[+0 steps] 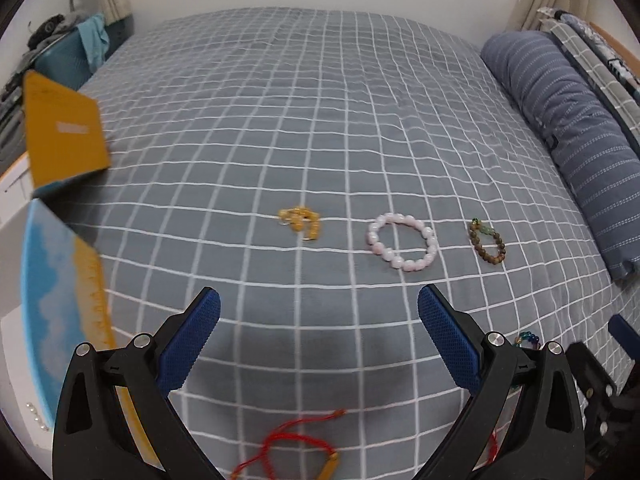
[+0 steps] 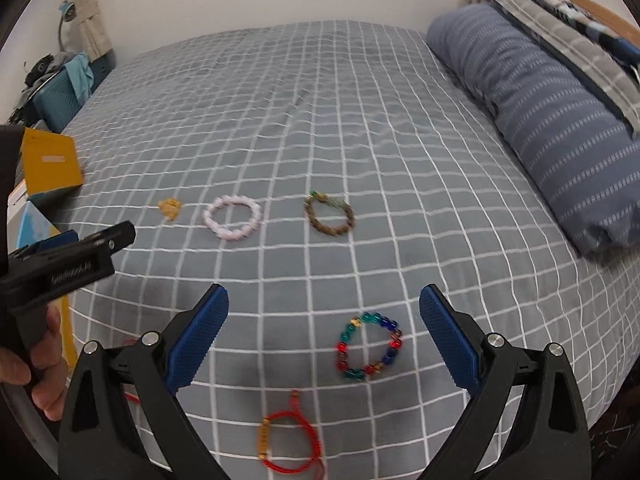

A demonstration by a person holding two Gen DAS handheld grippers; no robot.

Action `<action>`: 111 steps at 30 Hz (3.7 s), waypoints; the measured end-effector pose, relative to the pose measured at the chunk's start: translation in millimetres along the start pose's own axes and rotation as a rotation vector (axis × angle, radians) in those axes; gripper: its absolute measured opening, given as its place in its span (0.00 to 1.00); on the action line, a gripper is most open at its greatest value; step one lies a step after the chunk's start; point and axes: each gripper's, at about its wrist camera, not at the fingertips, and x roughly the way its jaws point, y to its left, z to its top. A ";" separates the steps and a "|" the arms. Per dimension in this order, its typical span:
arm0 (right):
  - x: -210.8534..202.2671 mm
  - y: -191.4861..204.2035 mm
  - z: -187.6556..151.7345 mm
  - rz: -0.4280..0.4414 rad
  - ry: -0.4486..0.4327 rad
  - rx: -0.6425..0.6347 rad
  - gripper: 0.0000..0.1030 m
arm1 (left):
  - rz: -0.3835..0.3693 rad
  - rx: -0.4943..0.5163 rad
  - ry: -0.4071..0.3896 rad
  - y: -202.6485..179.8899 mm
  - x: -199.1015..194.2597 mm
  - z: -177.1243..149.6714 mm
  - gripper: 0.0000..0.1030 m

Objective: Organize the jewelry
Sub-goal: 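Move both open tools back over the remaining bracelets on the bed, then grasp the pink-white bead bracelet with the left tool while the right tool grasps the multicolour bracelet, then carry the pink-white and multicolour bracelets in both tools over the white box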

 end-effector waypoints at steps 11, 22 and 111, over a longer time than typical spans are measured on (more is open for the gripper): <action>30.6 -37.5 -24.3 -0.006 0.073 0.067 0.86 | 0.013 0.021 0.032 -36.2 46.6 13.1 0.94; 58.5 -53.4 -41.7 0.001 0.138 0.098 0.75 | 0.049 -0.009 0.073 -48.8 100.6 22.6 0.94; 22.0 -11.5 -22.2 0.040 0.070 0.012 0.09 | -0.105 0.050 0.020 -32.0 19.0 15.7 0.10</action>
